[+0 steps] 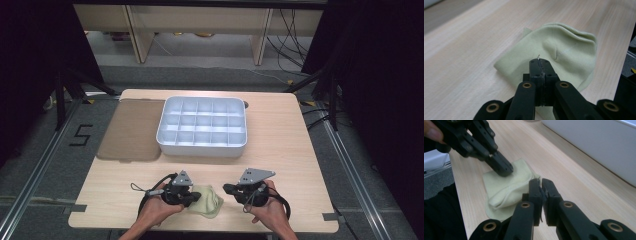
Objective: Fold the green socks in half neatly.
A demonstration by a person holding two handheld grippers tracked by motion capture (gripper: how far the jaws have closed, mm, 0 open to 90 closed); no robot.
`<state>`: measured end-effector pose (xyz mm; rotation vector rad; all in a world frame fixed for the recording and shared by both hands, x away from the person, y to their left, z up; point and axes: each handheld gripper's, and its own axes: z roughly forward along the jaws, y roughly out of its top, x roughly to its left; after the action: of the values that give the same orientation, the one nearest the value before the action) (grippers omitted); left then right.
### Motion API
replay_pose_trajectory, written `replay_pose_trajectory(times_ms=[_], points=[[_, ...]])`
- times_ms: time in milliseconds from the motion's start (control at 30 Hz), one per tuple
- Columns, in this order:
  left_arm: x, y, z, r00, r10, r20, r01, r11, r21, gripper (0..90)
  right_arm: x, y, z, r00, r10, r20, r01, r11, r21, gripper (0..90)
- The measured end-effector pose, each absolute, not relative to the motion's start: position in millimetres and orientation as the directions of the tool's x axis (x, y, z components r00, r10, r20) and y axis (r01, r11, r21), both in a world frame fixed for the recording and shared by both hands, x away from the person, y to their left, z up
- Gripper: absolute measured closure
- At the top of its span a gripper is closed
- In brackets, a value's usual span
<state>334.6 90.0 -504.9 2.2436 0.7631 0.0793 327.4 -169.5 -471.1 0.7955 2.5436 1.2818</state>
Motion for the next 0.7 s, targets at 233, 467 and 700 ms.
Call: replay_pose_trajectory(times_ms=[233, 467, 700], points=[[328, 88, -504, 0.815, 0.56, -0.148, 0.499, -0.55, 0.67, 89.1, 321, -157, -471, -0.852, 0.516, 0.088, 0.377, 0.488, 0.787, 86.9], [327, 88, -505, 0.808, 0.571, -0.144, 0.503, -0.542, 0.673, 89.1, 315, -138, -479, -0.869, 0.465, 0.167, 0.41, 0.49, 0.77, 87.7], [327, 90, -505, 0.816, 0.558, -0.148, 0.495, -0.544, 0.678, 89.0, 316, -137, -498, -0.877, 0.47, 0.098, 0.392, 0.583, 0.712, 88.9]])
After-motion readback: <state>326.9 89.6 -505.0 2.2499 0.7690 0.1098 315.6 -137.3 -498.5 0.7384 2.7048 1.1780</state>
